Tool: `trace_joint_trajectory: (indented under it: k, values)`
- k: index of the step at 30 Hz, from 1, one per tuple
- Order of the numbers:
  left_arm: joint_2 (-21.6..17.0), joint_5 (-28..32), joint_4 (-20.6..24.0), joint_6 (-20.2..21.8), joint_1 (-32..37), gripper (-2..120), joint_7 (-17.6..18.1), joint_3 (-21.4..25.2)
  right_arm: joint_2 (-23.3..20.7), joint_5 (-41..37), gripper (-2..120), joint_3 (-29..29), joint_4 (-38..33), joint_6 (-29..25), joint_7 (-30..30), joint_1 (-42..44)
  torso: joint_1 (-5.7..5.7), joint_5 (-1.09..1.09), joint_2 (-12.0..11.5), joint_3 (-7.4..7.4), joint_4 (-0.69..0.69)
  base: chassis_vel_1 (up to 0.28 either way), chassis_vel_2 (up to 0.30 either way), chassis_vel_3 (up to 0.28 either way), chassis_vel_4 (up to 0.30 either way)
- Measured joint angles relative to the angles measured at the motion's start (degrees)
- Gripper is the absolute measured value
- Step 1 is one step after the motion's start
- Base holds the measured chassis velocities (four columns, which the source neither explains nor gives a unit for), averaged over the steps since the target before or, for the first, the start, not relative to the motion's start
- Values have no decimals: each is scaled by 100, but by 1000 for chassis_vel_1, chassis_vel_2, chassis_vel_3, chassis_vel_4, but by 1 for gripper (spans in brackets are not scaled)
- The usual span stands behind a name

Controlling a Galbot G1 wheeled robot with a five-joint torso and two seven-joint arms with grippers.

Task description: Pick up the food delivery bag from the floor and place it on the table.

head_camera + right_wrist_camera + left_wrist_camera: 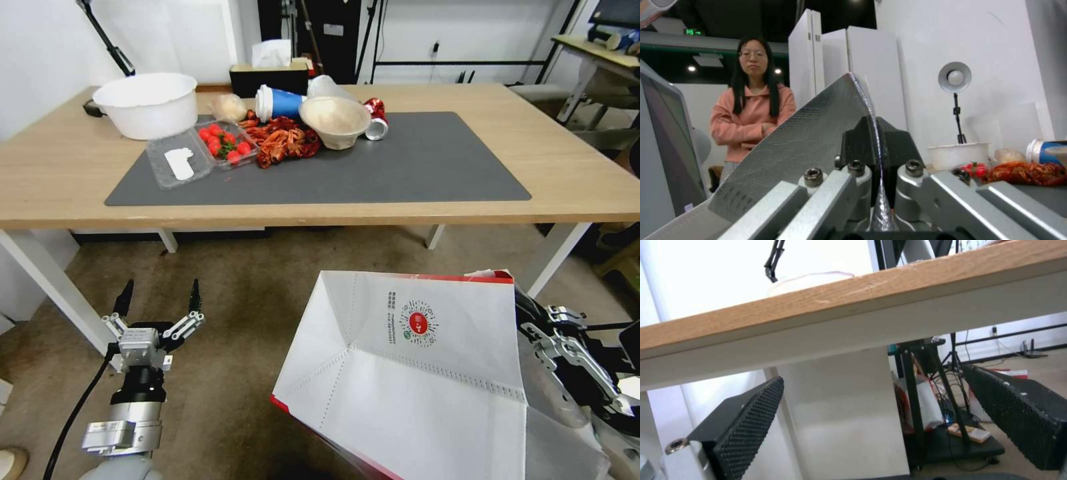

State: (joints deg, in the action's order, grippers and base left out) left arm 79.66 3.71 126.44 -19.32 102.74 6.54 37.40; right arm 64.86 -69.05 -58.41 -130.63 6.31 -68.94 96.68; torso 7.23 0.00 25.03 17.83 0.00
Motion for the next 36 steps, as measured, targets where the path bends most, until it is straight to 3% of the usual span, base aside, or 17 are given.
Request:
trace_joint_trajectory:
  k: [36]
  values:
    - [19, -43, 7, -55, 11, 100, -15, -17, 97, 85, 0, 9, -86, -1, 19, 56, 320, 0, 861, 540, 0, 0, 0, 0, 0]
